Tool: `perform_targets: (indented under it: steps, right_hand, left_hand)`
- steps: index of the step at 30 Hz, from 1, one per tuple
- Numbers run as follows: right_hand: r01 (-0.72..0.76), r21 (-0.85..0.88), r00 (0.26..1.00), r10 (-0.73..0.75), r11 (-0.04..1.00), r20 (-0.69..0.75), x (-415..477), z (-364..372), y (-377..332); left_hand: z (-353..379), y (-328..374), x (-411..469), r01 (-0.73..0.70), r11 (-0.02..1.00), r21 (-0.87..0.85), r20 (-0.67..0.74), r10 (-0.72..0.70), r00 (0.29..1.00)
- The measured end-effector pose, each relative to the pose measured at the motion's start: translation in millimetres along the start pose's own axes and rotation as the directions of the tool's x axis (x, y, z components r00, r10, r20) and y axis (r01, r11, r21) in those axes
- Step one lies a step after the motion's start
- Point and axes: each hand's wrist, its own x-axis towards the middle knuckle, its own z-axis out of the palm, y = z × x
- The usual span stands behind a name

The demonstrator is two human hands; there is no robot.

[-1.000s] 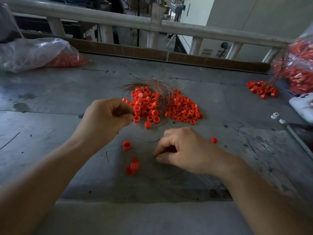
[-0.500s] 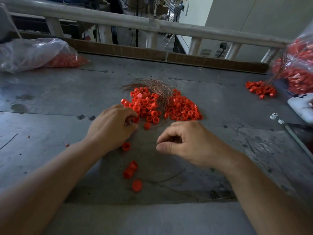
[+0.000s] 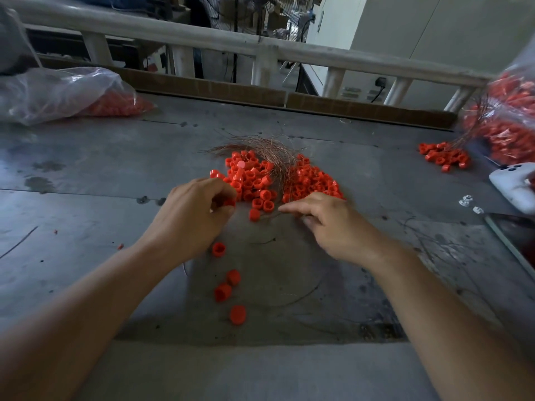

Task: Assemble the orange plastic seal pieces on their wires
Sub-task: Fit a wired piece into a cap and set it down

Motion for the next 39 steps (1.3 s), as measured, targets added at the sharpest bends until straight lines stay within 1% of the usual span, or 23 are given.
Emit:
perform_targets:
  steps: [2,6,8,11,14,15,17,19,21,24,30,36,39]
  right_hand:
    - [0.026,-0.056,1.000,-0.025,0.998,0.016,1.9,3.7,-0.5]
    - [0.078,-0.100,0.995,-0.084,0.992,-0.058,3.2,4.1,-2.0]
    - [0.085,-0.088,0.992,-0.093,0.992,-0.081,3.0,3.5,-2.9]
    - [0.098,-0.053,0.990,-0.103,0.994,-0.100,1.7,2.6,-2.8]
    - [0.132,0.011,0.975,-0.128,0.991,-0.180,0.1,0.3,-4.8]
    - [0.143,0.025,0.967,-0.134,0.989,-0.216,-0.8,-1.0,-5.7]
    - [0.158,0.052,0.951,-0.138,0.986,-0.278,-2.6,-4.3,-6.9]
    - [0.168,0.075,0.939,-0.137,0.983,-0.315,-4.3,-7.5,-7.7]
    - [0.171,0.087,0.928,-0.130,0.981,-0.349,-5.5,-10.3,-8.0]
    - [0.172,0.119,0.909,-0.111,0.978,-0.403,-6.7,-14.6,-7.7]
    - [0.187,0.123,0.878,-0.109,0.975,-0.466,-10.4,-19.8,-7.0]
    - [0.183,0.126,0.878,-0.104,0.975,-0.468,-11.6,-20.3,-10.0]
    - [0.185,0.154,0.899,-0.104,0.971,-0.426,-13.9,-21.5,-12.1]
  left_hand:
    - [-1.3,1.7,-1.6,-0.016,1.000,-0.014,0.006,0.016,1.000]
    - [-3.3,6.2,-4.1,-0.001,0.997,-0.077,0.035,0.003,0.999]
    - [-5.9,9.0,-5.4,0.022,0.987,-0.160,0.055,-0.014,0.998]
    - [-11.0,13.9,-6.4,0.056,0.943,-0.328,0.108,-0.021,0.994]
    - [-19.3,20.5,-7.7,0.071,0.851,-0.520,0.183,0.029,0.983]
    - [-22.3,22.6,-8.3,0.059,0.837,-0.545,0.205,0.064,0.977]
    - [-25.1,25.2,-9.7,0.017,0.848,-0.529,0.256,0.141,0.956]
    - [-25.6,28.5,-11.7,-0.007,0.877,-0.480,0.305,0.174,0.936]
    - [-23.6,29.4,-12.9,-0.017,0.908,-0.419,0.332,0.170,0.928]
    - [-20.6,27.7,-13.6,-0.007,0.935,-0.354,0.334,0.133,0.933]
    - [-22.4,31.3,-14.5,0.004,0.913,-0.409,0.326,0.142,0.935]
    - [-21.0,32.5,-14.4,0.043,0.909,-0.415,0.349,0.116,0.930]
    - [-22.1,31.7,-14.8,0.046,0.894,-0.446,0.335,0.119,0.935]
